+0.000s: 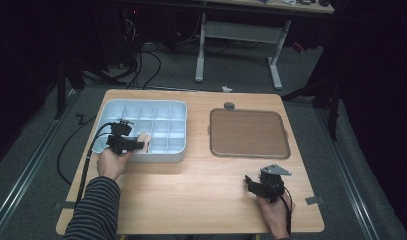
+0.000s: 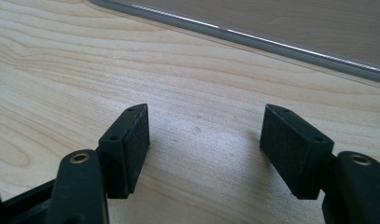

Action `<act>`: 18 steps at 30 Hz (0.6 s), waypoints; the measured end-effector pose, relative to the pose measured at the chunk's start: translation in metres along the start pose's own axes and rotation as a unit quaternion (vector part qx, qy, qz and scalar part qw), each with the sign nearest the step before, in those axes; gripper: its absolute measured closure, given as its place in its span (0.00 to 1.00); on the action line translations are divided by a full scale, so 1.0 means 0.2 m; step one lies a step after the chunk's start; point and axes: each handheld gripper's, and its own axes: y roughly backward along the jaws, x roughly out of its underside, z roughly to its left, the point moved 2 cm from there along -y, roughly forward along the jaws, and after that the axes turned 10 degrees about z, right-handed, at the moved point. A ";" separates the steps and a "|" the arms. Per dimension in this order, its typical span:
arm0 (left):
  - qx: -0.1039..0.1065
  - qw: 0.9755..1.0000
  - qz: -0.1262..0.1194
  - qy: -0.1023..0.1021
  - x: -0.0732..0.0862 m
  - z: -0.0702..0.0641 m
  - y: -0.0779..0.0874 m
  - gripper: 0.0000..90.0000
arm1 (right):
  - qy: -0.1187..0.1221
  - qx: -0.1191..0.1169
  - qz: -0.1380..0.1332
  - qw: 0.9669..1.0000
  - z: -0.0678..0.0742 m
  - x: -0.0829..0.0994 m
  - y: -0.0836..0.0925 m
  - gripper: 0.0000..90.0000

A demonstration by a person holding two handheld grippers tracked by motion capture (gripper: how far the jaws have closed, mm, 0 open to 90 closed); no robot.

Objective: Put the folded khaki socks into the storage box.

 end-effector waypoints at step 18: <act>-0.004 1.000 -0.021 0.006 -0.01 0.00 0.05 0.65 | 0.000 0.000 0.000 1.000 0.00 0.00 0.00 0.37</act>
